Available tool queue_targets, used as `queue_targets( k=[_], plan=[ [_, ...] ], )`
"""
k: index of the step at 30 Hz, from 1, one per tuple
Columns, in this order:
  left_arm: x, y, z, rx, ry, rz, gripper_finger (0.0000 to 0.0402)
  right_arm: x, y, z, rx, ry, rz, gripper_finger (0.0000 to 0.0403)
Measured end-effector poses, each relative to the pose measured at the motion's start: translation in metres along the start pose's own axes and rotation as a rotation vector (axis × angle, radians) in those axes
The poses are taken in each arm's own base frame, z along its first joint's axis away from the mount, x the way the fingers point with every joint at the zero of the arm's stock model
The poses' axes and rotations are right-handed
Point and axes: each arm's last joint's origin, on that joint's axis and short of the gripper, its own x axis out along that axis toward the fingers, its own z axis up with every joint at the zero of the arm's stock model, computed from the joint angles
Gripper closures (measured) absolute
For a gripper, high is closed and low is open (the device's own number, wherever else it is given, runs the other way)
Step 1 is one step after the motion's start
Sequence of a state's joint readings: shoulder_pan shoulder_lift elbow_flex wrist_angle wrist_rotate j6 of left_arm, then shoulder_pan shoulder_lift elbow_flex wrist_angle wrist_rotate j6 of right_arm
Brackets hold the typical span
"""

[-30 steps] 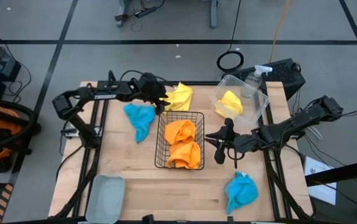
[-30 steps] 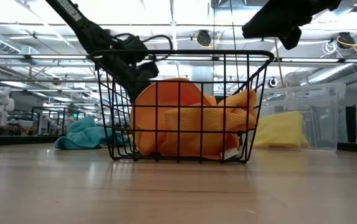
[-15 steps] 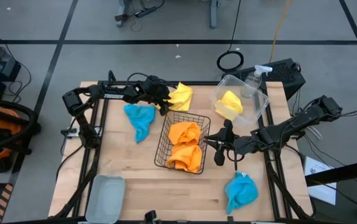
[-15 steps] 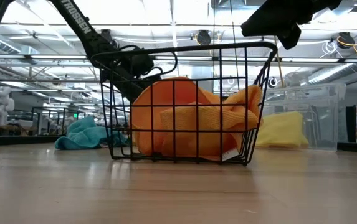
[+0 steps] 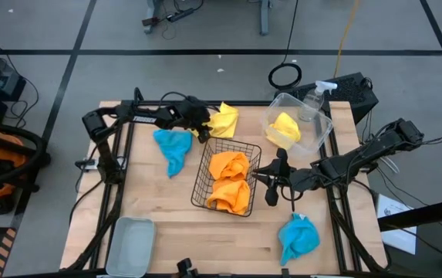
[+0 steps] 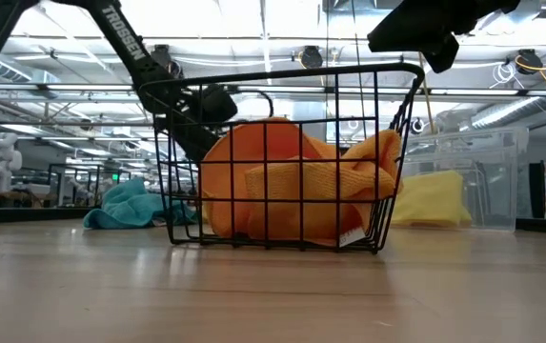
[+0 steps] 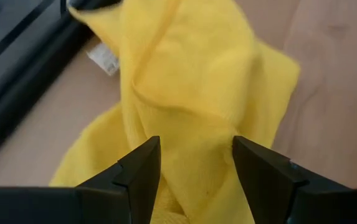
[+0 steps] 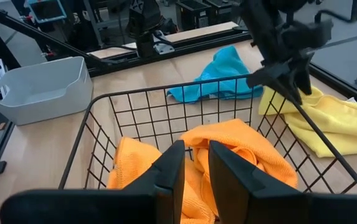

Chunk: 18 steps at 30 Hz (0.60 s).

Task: Sort microfiber towel by color & place in baskets
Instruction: Put the yellow microfiber towel into the transparent bin

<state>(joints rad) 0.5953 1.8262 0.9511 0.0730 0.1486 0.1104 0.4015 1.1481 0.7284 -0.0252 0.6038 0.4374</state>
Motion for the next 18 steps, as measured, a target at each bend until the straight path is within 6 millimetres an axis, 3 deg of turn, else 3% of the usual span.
queue_targets(
  k=[5, 13, 18],
  plan=[
    [0.0091, 0.0008, -0.0063, 0.001, 0.025, 0.033, 0.0225, -0.0001, 0.0002, -0.0001, -0.004, 0.001, 0.003, 0.0339],
    [0.0088, 0.0011, -0.0041, 0.0, 0.009, 0.039, 0.0388, -0.0001, 0.0002, -0.0001, -0.005, 0.001, 0.003, 0.0339],
    [0.0089, -0.0018, -0.0047, -0.018, 0.02, 0.036, 0.0396, -0.0001, 0.0002, -0.0001, -0.005, 0.001, 0.003, 0.0339]
  ],
)
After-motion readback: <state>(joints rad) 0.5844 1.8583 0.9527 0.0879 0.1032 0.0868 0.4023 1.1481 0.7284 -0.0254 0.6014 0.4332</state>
